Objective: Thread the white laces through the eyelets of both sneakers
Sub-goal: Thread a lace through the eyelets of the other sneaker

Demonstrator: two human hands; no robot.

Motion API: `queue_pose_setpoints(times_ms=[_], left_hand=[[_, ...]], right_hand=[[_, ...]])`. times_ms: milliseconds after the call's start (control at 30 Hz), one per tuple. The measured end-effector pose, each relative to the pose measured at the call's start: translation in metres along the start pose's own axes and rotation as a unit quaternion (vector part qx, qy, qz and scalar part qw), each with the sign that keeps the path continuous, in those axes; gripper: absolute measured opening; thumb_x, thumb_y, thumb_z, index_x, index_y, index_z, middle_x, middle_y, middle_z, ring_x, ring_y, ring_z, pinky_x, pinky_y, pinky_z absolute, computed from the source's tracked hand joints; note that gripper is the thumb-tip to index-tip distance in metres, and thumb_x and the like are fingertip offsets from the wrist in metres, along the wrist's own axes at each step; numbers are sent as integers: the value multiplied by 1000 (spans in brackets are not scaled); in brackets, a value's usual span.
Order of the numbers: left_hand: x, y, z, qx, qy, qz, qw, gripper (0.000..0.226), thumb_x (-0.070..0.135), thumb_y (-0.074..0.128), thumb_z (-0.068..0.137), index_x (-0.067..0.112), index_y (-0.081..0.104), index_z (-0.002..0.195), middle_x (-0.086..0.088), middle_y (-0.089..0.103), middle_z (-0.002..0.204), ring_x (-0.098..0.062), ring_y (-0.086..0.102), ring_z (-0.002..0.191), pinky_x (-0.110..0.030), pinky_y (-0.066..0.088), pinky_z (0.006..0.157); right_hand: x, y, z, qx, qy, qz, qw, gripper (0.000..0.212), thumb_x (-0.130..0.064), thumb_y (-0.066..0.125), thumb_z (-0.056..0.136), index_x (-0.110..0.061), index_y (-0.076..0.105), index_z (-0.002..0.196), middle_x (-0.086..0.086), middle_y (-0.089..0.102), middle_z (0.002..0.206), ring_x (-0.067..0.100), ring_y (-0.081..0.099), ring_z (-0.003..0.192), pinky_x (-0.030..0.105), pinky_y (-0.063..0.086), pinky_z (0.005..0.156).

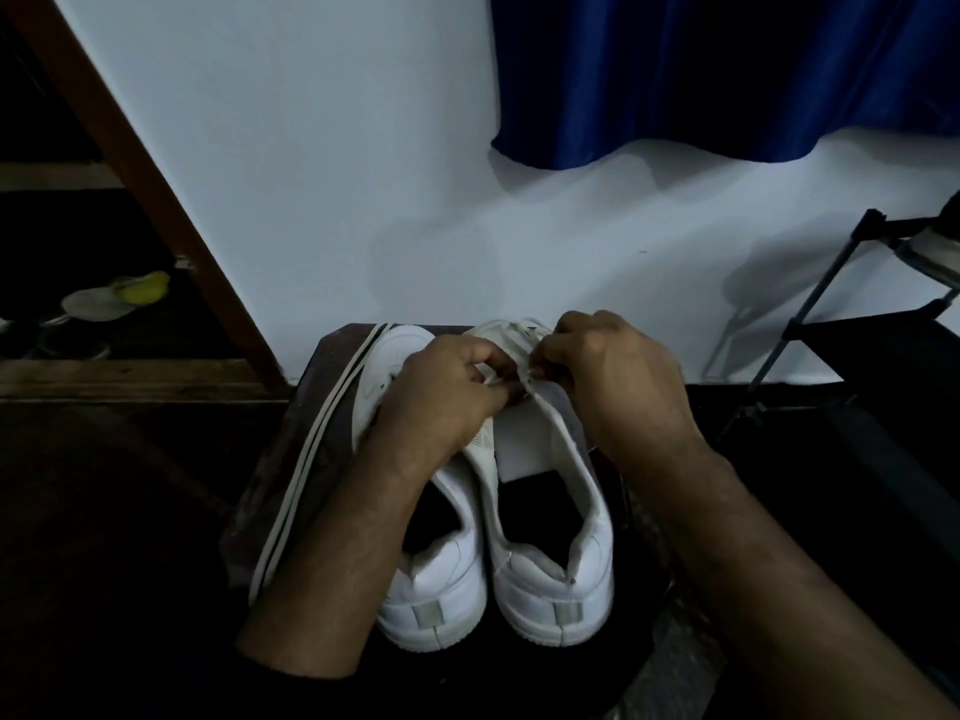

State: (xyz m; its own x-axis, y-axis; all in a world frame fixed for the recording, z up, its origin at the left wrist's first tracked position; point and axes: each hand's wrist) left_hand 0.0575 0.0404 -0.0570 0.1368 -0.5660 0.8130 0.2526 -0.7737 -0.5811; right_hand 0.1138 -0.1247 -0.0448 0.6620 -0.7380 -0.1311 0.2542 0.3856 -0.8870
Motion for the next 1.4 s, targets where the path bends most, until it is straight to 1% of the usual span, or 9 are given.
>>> queue_pose_setpoints(times_ms=[167, 300, 367, 600, 800, 967, 1133, 1267, 1400], left_hand=[[-3, -2, -2, 0, 46, 28, 999, 17, 35, 73, 73, 37, 78, 89, 10, 71, 78, -13, 66, 72, -39, 58, 73], [3, 2, 4, 10, 12, 58, 998, 10, 27, 75, 73, 33, 68, 69, 20, 53, 48, -16, 49, 54, -24, 38, 60], [5, 3, 4, 27, 0, 66, 997, 19, 19, 78, 75, 31, 66, 65, 11, 51, 45, -18, 59, 69, -22, 33, 58], [6, 1, 0, 26, 30, 107, 993, 14, 32, 77, 78, 34, 83, 91, 7, 70, 71, -17, 69, 79, -30, 54, 69], [13, 1, 0, -3, 7, 99, 995, 26, 37, 55, 64, 30, 76, 77, 12, 62, 64, -16, 65, 75, -39, 59, 76], [9, 3, 0, 3, 67, 159, 985, 9, 29, 54, 95, 32, 61, 90, 0, 53, 101, -24, 61, 90, -47, 54, 86], [15, 1, -1, 111, 106, -27, 988, 21, 33, 39, 101, 41, 44, 82, 0, 54, 90, -17, 55, 76, -35, 46, 71], [20, -3, -9, 63, 81, -67, 992, 30, 41, 48, 106, 26, 59, 82, 9, 61, 78, -11, 62, 77, -30, 45, 74], [16, -4, -12, -27, 67, 21, 997, 44, 57, 56, 98, 23, 67, 71, 4, 56, 98, -6, 61, 88, -32, 46, 85]], right_hand=[[-2, 8, 1, 5, -23, 12, 1000, 7, -23, 74, 80, -27, 77, 84, -5, 63, 84, 23, 59, 83, 27, 35, 55], [6, 17, 3, -11, 79, 229, 970, 9, -25, 81, 77, -29, 82, 85, -4, 74, 85, 18, 68, 79, 32, 53, 69], [7, 18, 4, -23, 108, 276, 955, 12, -21, 85, 75, -26, 83, 87, -4, 77, 87, 15, 70, 80, 26, 50, 72], [-4, 16, -3, -14, 110, 219, 969, 14, -17, 74, 85, -25, 80, 94, 2, 77, 91, 20, 70, 83, 22, 47, 75], [-7, 15, -1, 12, 136, 210, 968, 15, -11, 76, 77, -25, 72, 79, -6, 72, 73, 13, 67, 70, 25, 51, 67], [-4, 17, 5, 5, 100, 210, 973, 11, -31, 66, 91, -25, 74, 90, 0, 67, 88, 19, 66, 80, 40, 55, 79], [-5, 14, 8, -23, 73, 301, 951, 20, -40, 59, 97, -29, 75, 100, -8, 65, 102, 8, 64, 91, 33, 51, 85], [-9, 15, 9, 13, 95, 422, 902, 19, -35, 60, 98, -24, 74, 90, -8, 70, 91, 11, 67, 87, 40, 54, 83], [-15, -14, 10, 120, 110, 683, 712, 23, -18, 46, 107, -10, 62, 93, 5, 62, 79, 16, 57, 71, 39, 54, 74]])
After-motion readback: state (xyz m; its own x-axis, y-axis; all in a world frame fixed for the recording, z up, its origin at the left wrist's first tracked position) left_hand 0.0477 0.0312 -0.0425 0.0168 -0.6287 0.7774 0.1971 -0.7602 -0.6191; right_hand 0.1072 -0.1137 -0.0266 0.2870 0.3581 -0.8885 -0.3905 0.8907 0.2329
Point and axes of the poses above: each hand's wrist, its own z-axis towards the middle knuckle, its own y-axis out of the palm, x = y × z
